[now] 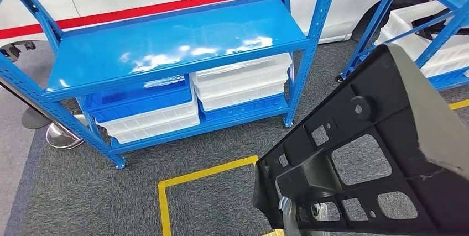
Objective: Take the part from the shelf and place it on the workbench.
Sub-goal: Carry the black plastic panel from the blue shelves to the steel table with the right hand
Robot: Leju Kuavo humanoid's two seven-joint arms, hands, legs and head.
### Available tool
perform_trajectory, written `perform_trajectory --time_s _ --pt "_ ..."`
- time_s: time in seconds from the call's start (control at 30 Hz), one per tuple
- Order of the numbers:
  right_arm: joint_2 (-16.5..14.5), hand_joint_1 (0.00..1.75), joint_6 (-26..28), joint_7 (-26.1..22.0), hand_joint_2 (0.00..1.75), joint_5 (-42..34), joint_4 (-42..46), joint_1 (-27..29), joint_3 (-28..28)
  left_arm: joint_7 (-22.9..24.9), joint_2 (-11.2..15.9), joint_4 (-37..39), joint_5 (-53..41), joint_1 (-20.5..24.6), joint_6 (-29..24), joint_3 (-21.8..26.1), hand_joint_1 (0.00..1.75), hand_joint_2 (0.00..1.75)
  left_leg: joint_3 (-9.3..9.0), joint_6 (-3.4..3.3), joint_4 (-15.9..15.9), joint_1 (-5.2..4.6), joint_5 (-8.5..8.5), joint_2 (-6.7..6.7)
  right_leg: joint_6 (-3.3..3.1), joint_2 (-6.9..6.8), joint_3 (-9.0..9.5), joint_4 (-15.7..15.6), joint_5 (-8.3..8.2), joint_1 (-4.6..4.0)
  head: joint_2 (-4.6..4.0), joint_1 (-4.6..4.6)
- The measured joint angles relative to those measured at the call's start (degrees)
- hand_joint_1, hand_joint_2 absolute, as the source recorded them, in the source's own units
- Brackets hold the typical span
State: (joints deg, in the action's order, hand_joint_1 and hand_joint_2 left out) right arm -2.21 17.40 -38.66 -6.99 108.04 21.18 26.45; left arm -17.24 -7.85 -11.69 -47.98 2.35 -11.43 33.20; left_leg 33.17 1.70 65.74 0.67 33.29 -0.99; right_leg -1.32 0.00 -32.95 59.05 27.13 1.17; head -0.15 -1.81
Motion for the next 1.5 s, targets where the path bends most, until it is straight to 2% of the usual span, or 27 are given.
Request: perform_trajectory --time_s 0.07,0.1,0.13,0.23,0.3,0.4,0.47,0.53,0.57,0.6,0.63,0.7,0.77,0.8,0.87,0.93,1.0,1.07,1.1,1.13,1.17,1.23,1.27,1.33,1.4,1.47,1.5 --pt "0.0 1.75 0.01 0.1 1.75 0.0 -0.01 0.0 0.0 0.04 0.0 0.0 -0.02 -0.09 0.04 0.0 0.0 1.75 3.25 0.03 7.13 0.02 2.87 0.34 -0.16 0.59 -0.2 0.05 -0.08 -0.26 0.0 0.01" --pt "0.0 1.75 0.01 0.17 1.75 0.0 -0.02 0.0 0.0 0.06 0.0 0.0 -0.02 -0.12 0.07 0.0 0.0 1.75 3.82 -0.1 8.35 0.01 2.7 0.4 -0.19 0.94 -0.21 0.08 -0.1 -0.37 0.0 0.01" --pt "0.0 1.75 0.02 0.24 1.75 0.0 -0.02 0.0 0.0 0.07 0.0 0.0 -0.02 -0.13 0.09 0.0 0.0 1.75 3.4 -0.32 7.46 -0.02 1.48 0.48 -0.19 1.34 -0.15 0.1 -0.11 -0.47 0.0 0.01" --pt "-0.01 1.75 0.02 0.34 1.75 -0.01 -0.02 -0.1 0.0 0.06 0.03 0.0 -0.04 -0.08 0.14 0.01 0.0 1.75 -1.84 -1.42 -3.87 -0.15 -4.17 2.22 -0.05 2.51 0.07 0.15 -0.18 -0.62 0.0 0.02" --pt "-0.01 1.75 -0.01 0.38 1.75 -0.01 -0.02 -0.16 0.0 0.03 0.06 0.0 -0.07 -0.02 0.16 0.02 0.0 1.75 -3.26 -1.87 -7.44 -0.39 -4.92 3.23 0.46 3.16 -0.21 0.13 -0.43 -0.51 0.0 0.01" --pt "0.0 1.75 -0.03 0.41 1.75 -0.01 -0.01 -0.17 -0.03 0.01 0.04 0.0 -0.08 0.1 0.17 0.02 0.0 1.75 -3.53 -2.55 -8.55 -0.37 -5.57 2.41 1.56 3.56 -0.52 0.06 -0.65 -0.48 0.0 0.02" --pt "0.02 1.75 -0.03 0.4 1.75 0.0 0.01 -0.26 -0.07 -0.02 0.02 0.0 -0.11 0.16 0.17 0.03 0.0 1.75 -3.88 -3.29 -9.65 -0.08 -6.38 1.51 1.96 2.22 -1.87 2.96 1.49 -0.7 0.0 0.03" --pt "0.02 1.75 -0.02 0.42 1.75 -0.02 -0.03 -0.39 -0.09 -0.02 0.02 0.0 -0.16 0.12 0.18 0.04 0.0 1.75 -3.66 -3.61 -9.77 -0.21 -6.6 0.61 2.17 0.9 -5.04 9.72 5.33 -0.62 0.0 0.02" --pt "0.02 1.75 -0.02 0.43 1.75 -0.03 -0.06 -0.41 -0.1 -0.02 0.02 0.0 -0.18 0.08 0.19 0.04 0.0 1.75 -3.51 -3.63 -9.66 -0.29 -6.6 0.15 2.33 0.72 -6.51 12.9 6.57 -0.52 0.0 0.02" --pt "0.02 1.75 -0.01 0.44 1.75 -0.04 -0.09 -0.4 -0.1 -0.02 0.02 0.0 -0.19 0.06 0.19 0.05 0.0 1.75 -3.4 -3.62 -9.53 -0.35 -6.56 -0.3 2.48 0.6 -7.23 14.58 6.83 -0.43 0.0 0.02" --pt "0.02 1.75 -0.01 0.44 1.75 -0.04 -0.1 -0.39 -0.11 -0.02 0.02 0.0 -0.2 0.08 0.19 0.05 0.0 1.75 -3.34 -3.59 -9.37 -0.38 -6.48 -0.71 2.58 0.43 -6.89 14.17 6.0 -0.34 0.0 0.02" --pt "0.02 1.75 -0.01 0.45 1.75 -0.05 -0.11 -0.4 -0.11 -0.02 0.0 0.0 -0.21 0.14 0.19 0.07 0.0 1.75 -3.34 -3.31 -8.89 -0.4 -6.14 -1.39 2.51 -0.57 -3.27 7.63 2.58 -0.28 0.0 0.02" --pt "0.02 1.75 -0.01 0.48 1.75 -0.06 -0.11 -0.46 -0.1 -0.02 -0.03 0.0 -0.22 0.18 0.19 0.07 0.0 1.75 -3.24 -2.73 -8.24 -0.68 -5.63 -1.84 1.93 -1.73 -0.03 1.45 0.61 -0.49 0.0 0.02" --pt "0.01 1.75 -0.01 0.48 1.75 -0.07 -0.11 -0.47 -0.09 -0.02 -0.04 0.0 -0.23 0.2 0.19 0.07 0.0 1.75 -3.19 -2.42 -8.01 -0.83 -5.44 -2.03 1.56 -1.99 0.54 0.15 0.49 -0.61 0.0 0.01" --pt "0.0 1.75 -0.01 0.49 1.75 -0.08 -0.11 -0.43 -0.09 -0.02 -0.04 0.0 -0.24 0.28 0.19 0.07 0.0 1.75 -3.25 -1.91 -7.92 -0.91 -5.33 -2.46 0.85 -1.36 0.36 0.02 0.4 -0.7 0.0 0.01" --pt "-0.01 1.75 -0.01 0.51 1.75 -0.09 -0.11 -0.41 -0.08 -0.02 -0.04 -0.01 -0.31 0.34 0.19 0.07 0.0 1.75 -2.91 -1.27 -6.84 -0.72 -4.32 -1.97 0.22 -0.86 0.28 -0.23 0.13 -0.53 0.0 0.01" --pt "-0.03 1.75 -0.01 0.56 1.75 -0.08 -0.11 -0.43 -0.04 -0.02 -0.05 -0.01 -0.5 0.31 0.19 0.06 0.0 1.75 -0.84 -0.66 -1.97 -0.43 -1.05 -0.56 -0.29 -0.4 0.15 -0.4 -0.13 -0.31 0.0 0.0" --pt "-0.04 1.75 -0.01 0.62 1.75 -0.07 -0.11 -0.43 -0.02 -0.01 -0.07 0.0 -0.65 0.18 0.19 0.05 0.0 1.75 2.51 -0.29 5.53 -0.24 2.49 0.24 -0.49 0.24 -0.08 -0.34 -0.22 -0.38 0.0 0.01" --pt "-0.04 1.75 -0.01 0.64 1.75 -0.07 -0.11 -0.42 -0.02 0.01 -0.07 0.0 -0.68 0.1 0.19 0.05 0.0 1.75 3.61 -0.21 7.93 -0.19 3.07 0.35 -0.51 0.6 -0.13 -0.31 -0.23 -0.42 0.0 0.01" --pt "-0.04 1.75 -0.01 0.66 1.75 -0.07 -0.11 -0.41 -0.02 0.02 -0.07 0.0 -0.68 0.04 0.19 0.06 0.0 1.75 3.77 -0.23 8.28 -0.18 2.46 0.4 -0.51 0.98 -0.11 -0.27 -0.24 -0.45 0.0 0.01" --pt "-0.04 1.75 -0.01 0.67 1.75 -0.07 -0.11 -0.41 -0.02 0.02 -0.07 -0.01 -0.68 0.02 0.19 0.07 0.0 1.75 2.8 -0.34 6.19 -0.18 0.71 0.48 -0.5 1.37 -0.02 -0.25 -0.23 -0.45 0.0 0.0" --pt "-0.06 1.75 -0.01 0.69 1.75 -0.06 -0.11 -0.43 -0.02 0.02 -0.06 -0.01 -0.69 0.04 0.19 0.07 0.0 1.75 -0.85 -0.82 -1.72 -0.2 -3.48 1.52 -0.37 2.11 0.16 -0.24 -0.26 -0.47 0.0 0.01" --pt "-0.08 1.75 -0.01 0.69 1.75 -0.04 -0.11 -0.46 -0.02 0.02 -0.05 -0.01 -0.71 0.05 0.19 0.07 0.0 1.75 -2.3 -1.09 -5.13 -0.24 -4.7 2.16 -0.18 2.44 0.11 -0.17 -0.31 -0.5 0.0 0.01" --pt "-0.11 1.75 -0.01 0.7 1.75 -0.02 -0.11 -0.5 -0.02 0.03 -0.04 -0.01 -0.73 0.12 0.19 0.07 0.0 1.75 -3.21 -1.55 -7.75 -0.45 -5.01 2.86 0.5 3.0 -0.23 -0.17 -0.55 -0.44 0.0 0.01" --pt "-0.09 1.75 -0.01 0.71 1.75 0.01 -0.11 -0.47 -0.03 0.04 -0.07 -0.02 -0.74 0.19 0.19 0.07 0.0 1.75 -3.24 -2.22 -8.2 -0.44 -5.39 2.36 1.25 3.21 -0.49 0.04 -0.57 -0.35 0.0 0.01" --pt "-0.06 1.75 -0.01 0.72 1.75 0.03 -0.11 -0.47 -0.08 0.02 -0.14 -0.02 -0.74 0.19 0.19 0.07 0.0 1.75 -3.5 -3.17 -8.86 -0.2 -5.95 1.69 1.67 2.17 -1.39 2.84 1.16 -0.57 0.0 0.02" --pt "-0.04 1.75 -0.01 0.72 1.75 0.05 -0.11 -0.5 -0.1 0.02 -0.17 -0.02 -0.74 0.18 0.19 0.08 0.0 1.75 -3.58 -3.54 -9.07 -0.12 -6.16 1.3 1.76 1.44 -2.53 5.84 2.98 -0.63 0.0 0.03"
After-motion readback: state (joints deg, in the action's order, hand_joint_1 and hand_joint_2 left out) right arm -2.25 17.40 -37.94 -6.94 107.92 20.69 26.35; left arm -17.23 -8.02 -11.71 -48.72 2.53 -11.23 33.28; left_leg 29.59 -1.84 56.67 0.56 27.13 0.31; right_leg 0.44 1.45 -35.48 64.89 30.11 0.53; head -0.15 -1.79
